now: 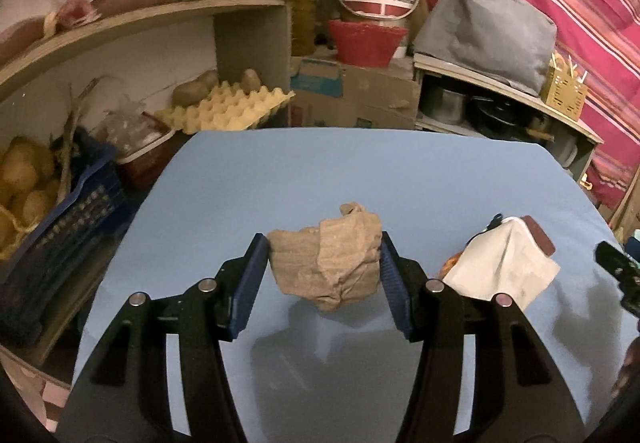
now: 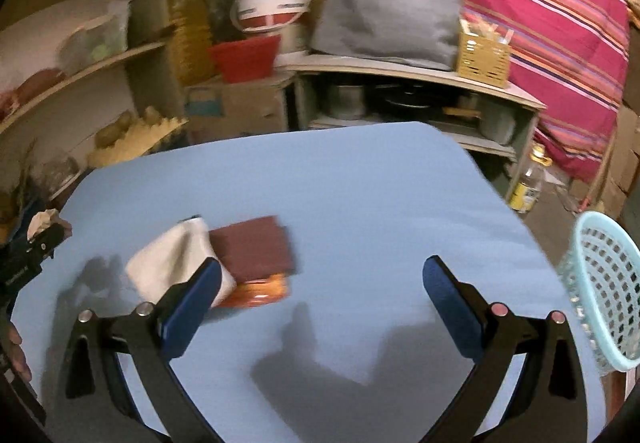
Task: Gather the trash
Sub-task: 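Grasp the crumpled brown paper bag on the table with the left tool, then grasp the white cloth with the right tool while left holds the paper bag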
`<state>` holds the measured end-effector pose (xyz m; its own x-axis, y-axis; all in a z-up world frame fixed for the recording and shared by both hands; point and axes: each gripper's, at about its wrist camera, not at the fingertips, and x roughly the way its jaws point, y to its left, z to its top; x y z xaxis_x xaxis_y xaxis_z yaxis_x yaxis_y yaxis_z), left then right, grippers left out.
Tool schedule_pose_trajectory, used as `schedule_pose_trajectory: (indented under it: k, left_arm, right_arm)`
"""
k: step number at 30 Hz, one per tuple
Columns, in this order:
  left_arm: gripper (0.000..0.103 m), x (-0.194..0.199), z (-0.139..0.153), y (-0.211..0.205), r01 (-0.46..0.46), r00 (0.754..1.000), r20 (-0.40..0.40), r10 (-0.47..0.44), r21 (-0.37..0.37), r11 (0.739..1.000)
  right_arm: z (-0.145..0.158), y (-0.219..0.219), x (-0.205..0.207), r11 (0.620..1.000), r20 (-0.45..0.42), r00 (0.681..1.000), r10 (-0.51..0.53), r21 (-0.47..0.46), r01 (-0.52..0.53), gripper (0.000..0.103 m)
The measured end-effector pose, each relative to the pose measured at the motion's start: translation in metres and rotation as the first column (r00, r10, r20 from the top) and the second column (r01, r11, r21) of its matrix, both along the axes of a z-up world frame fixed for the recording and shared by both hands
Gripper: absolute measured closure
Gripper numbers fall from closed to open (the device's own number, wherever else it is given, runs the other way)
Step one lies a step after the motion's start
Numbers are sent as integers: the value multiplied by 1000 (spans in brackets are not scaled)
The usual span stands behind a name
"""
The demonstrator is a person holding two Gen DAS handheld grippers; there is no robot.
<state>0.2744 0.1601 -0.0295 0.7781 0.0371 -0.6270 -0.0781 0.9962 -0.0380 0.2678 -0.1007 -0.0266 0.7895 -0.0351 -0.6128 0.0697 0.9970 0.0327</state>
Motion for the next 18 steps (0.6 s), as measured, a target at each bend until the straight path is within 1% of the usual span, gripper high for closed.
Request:
schedule_pose_trajectory:
  k: [3, 5, 10, 13, 15, 18]
  left_arm:
    - [49, -7, -3, 17, -18, 1000, -2, 17, -2, 1000]
    - [49, -12, -5, 30, -30, 1000, -5, 30, -5, 1000]
    - [49, -19, -8, 54, -58, 998, -9, 58, -27, 998]
    - [49, -23, -7, 64, -72, 997, -4, 72, -31, 997]
    - [49, -24, -6, 69, -78, 997, 2, 78, -29, 997]
    - [49, -27, -5, 74, -83, 996, 12, 84, -37, 996]
  right_arm:
    - [-8, 30, 8, 999, -30, 999, 44, -17, -45, 5]
    - [-13, 45, 13, 998, -46, 997, 62, -13, -63, 5]
    - [-23, 77, 25, 996, -82, 993, 87, -21, -89, 5]
    - [-30, 92, 33, 994, -107, 990, 88, -60, -94, 5]
    - [-37, 96, 38, 992, -129, 988, 79, -92, -91, 5]
    - [-40, 98, 41, 990, -145, 987, 64, -113, -81, 5]
